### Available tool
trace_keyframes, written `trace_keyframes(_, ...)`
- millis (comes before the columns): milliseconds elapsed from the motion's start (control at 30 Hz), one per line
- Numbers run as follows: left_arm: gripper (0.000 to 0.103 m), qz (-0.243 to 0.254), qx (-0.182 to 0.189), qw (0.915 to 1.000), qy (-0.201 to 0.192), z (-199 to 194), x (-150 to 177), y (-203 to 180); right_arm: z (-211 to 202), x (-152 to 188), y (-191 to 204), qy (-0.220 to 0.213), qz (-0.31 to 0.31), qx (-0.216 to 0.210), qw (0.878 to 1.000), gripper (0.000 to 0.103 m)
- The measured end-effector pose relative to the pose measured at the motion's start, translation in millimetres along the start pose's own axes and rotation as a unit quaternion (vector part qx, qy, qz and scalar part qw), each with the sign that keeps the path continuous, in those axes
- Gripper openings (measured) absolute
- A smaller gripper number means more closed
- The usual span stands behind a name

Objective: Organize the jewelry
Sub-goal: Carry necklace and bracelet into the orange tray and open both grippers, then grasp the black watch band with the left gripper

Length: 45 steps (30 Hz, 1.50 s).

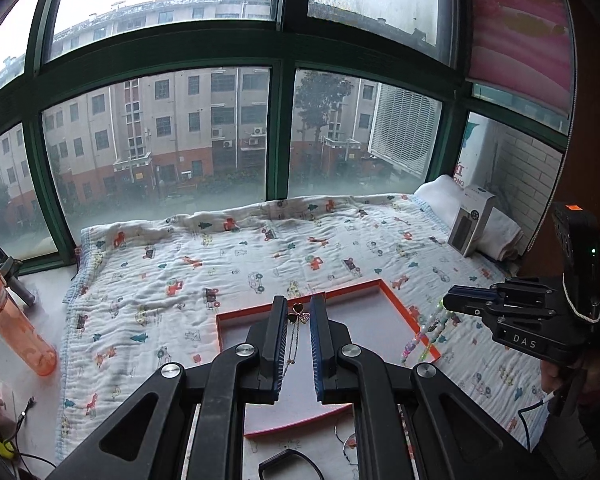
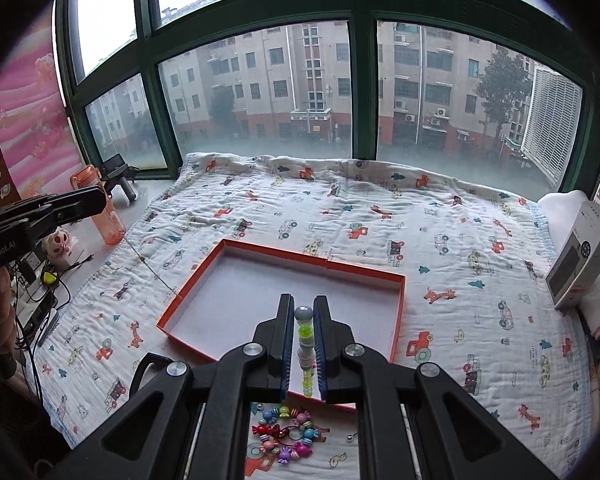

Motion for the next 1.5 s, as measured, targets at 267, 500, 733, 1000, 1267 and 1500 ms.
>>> trace_keyframes(267,0.011,-0.032,-0.004,0.9972,0.068,68.0,47.4,32.6,41.8,25.0,-0.7,0.044,0.01,0.004,0.999,0.012)
trace_keyframes(500,0.012,-0.055,0.001,0.9917,0.117,107.5,91.2,55.2,66.6,46.5,-4.1,0.077,0.023,0.009,0.997,0.012)
trace_keyframes(733,0.012,-0.064,0.002,0.9852,0.159,131.3,132.1,61.1,80.8,63.8,-4.9,0.099,0.03,0.011,0.995,0.012)
trace_keyframes(1000,0.017,-0.082,0.002,0.9787,0.189,141.7,153.6,66.0,88.1,75.5,-5.1,0.114,0.045,0.004,0.992,0.012)
trace_keyframes(1267,0.041,-0.097,-0.004,0.977,0.19,130.9,159.6,63.9,87.7,77.6,-4.5,0.118,0.046,0.006,0.992,0.014)
trace_keyframes(1500,0.073,-0.118,-0.044,0.976,0.178,97.5,167.4,50.3,68.3,75.4,-6.1,0.099,0.051,0.016,0.994,0.044)
Point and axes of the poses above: each gripper's, at about its wrist camera, not at the fingertips, and z roughly the way its jaws point, y to its left, x to its underside, the point moved 5 cm from there along z, roughly the way its jaws point, and after that the axes turned 9 degrees about x, right-handed, at the moved point
